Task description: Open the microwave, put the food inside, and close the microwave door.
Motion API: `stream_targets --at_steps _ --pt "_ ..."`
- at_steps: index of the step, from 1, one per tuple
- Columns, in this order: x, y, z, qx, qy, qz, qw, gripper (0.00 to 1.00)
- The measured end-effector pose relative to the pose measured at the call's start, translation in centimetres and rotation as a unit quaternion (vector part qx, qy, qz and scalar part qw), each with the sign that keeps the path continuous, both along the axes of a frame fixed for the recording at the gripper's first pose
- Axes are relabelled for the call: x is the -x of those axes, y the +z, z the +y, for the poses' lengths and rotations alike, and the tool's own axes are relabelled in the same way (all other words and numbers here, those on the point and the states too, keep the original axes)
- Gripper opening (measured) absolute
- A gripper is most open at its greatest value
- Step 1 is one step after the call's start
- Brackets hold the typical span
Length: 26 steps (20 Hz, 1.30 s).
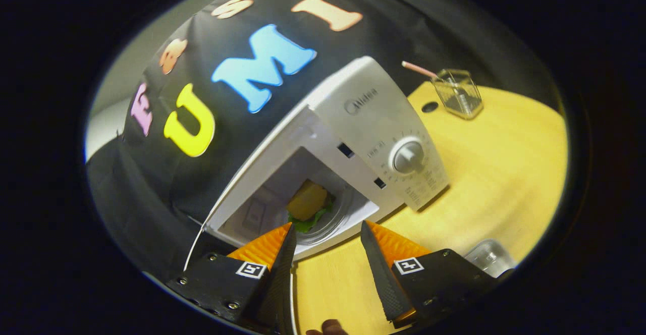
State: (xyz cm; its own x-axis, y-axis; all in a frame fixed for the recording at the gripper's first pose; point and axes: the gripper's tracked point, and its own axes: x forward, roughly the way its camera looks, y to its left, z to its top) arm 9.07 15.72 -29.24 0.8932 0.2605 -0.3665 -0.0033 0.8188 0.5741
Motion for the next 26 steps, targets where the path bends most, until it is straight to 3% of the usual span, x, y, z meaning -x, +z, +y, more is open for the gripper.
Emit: stream_targets --at_steps 5,8,11,12,13,14,16,17,22,26 --pt "5.6 7.1 0.5 0.122 0.062 -0.101 0.985 0.77" --pt "8.9 10.9 1.7 0.171 0.076 -0.154 0.970 0.68" --pt "12.1 12.9 3.3 0.211 0.092 -0.183 0.956 0.40" --pt "13.0 13.8 4.2 0.221 0.103 -0.205 0.948 0.34" --pt "13.6 14.0 3.8 0.241 0.087 -0.212 0.943 0.33" --pt "14.6 14.4 4.1 0.242 0.088 -0.220 0.941 0.05" --pt "16.2 13.8 6.1 0.244 0.107 -0.219 0.939 0.08" --pt "15.9 13.4 7.1 0.246 0.120 -0.220 0.936 0.00" --pt "20.1 12.4 13.7 0.235 0.198 -0.220 0.926 0.00" --pt "23.7 11.3 19.6 0.220 0.277 -0.226 0.908 0.00"
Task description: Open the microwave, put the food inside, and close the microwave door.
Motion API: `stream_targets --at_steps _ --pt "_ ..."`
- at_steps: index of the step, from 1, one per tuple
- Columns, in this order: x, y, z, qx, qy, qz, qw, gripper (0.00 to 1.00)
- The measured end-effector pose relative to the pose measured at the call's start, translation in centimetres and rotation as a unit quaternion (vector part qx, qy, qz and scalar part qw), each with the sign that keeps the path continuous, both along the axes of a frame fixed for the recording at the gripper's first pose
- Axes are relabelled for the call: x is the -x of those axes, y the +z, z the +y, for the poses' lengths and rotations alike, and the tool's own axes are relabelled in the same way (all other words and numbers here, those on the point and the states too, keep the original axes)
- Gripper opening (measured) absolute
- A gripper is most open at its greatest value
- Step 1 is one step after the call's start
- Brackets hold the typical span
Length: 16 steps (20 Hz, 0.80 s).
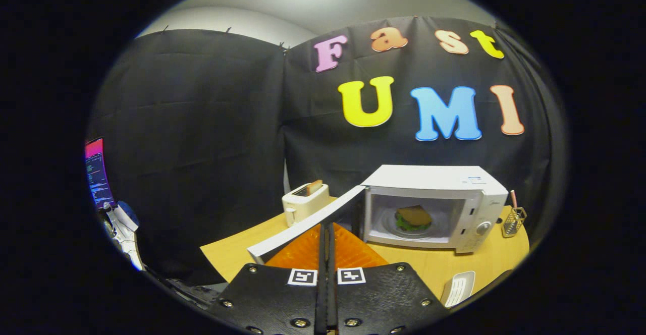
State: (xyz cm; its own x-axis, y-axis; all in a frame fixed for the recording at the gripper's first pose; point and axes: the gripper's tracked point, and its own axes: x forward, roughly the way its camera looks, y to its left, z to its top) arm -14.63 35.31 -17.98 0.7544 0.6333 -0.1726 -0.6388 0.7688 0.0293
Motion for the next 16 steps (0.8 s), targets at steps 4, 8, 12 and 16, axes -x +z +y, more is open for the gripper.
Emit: stream_targets --at_steps 4,8,12,16 --pt "2.9 -2.0 5.1 0.011 0.074 0.021 0.997 0.01" --pt "4.9 -4.2 9.6 0.023 0.117 0.038 0.992 0.00" --pt "6.0 -7.4 12.2 0.039 0.134 0.065 0.988 0.00" --pt "5.1 -9.6 12.2 0.055 0.114 0.078 0.989 0.00"
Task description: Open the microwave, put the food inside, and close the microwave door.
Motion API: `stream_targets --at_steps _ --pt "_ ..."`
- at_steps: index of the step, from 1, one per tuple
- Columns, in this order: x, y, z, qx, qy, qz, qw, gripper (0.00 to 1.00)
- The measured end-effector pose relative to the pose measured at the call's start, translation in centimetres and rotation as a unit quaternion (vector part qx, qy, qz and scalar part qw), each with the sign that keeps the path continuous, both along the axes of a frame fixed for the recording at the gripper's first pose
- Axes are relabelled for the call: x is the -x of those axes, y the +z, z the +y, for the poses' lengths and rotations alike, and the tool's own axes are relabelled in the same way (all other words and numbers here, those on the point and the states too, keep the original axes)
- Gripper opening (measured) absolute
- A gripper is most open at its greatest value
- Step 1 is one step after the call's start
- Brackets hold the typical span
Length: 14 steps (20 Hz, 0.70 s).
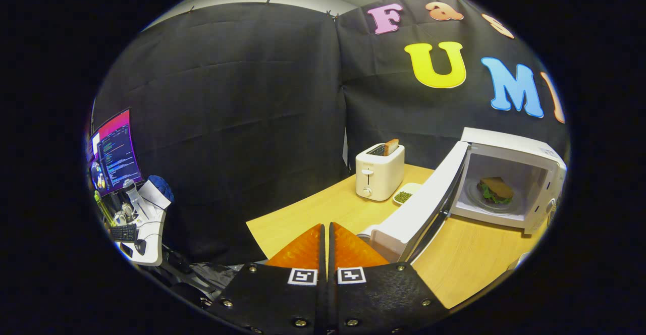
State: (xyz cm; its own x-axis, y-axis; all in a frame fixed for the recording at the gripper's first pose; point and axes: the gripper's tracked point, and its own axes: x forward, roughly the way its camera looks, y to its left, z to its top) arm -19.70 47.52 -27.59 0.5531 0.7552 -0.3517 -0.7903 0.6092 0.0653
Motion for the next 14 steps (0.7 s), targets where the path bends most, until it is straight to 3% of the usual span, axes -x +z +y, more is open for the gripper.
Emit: stream_targets --at_steps 9,14 --pt "-0.6 0.4 -4.8 0.001 -0.023 -0.007 1.000 0.00" --pt "-1.8 0.8 -10.6 -0.004 -0.066 0.004 0.998 0.01"
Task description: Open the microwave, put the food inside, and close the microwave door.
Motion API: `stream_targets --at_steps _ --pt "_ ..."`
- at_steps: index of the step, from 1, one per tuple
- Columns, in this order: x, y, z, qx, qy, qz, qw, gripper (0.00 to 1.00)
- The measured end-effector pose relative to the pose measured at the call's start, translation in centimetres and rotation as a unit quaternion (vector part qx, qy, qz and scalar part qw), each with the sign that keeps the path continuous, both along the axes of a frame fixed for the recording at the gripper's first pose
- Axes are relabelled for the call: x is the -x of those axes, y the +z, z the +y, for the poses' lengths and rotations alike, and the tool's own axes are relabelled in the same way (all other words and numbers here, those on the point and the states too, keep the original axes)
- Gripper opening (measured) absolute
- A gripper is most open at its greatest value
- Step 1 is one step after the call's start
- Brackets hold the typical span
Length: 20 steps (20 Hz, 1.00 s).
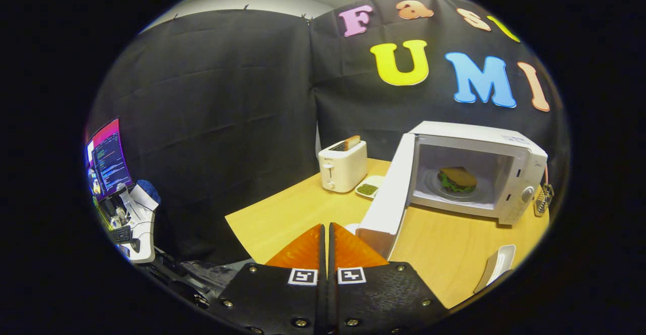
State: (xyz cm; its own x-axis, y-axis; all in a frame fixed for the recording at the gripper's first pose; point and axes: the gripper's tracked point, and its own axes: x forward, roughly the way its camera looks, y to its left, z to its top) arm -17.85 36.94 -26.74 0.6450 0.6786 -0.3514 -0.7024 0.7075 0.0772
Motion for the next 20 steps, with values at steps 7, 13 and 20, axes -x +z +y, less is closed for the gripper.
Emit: stream_targets --at_steps 7,13,20 --pt "-2.8 0.9 -6.3 -0.002 -0.062 -0.004 0.998 0.00" --pt "-5.1 1.5 -9.8 0.004 -0.091 -0.008 0.996 0.01" --pt "-8.4 2.1 -13.9 0.004 -0.145 -0.011 0.989 0.00"
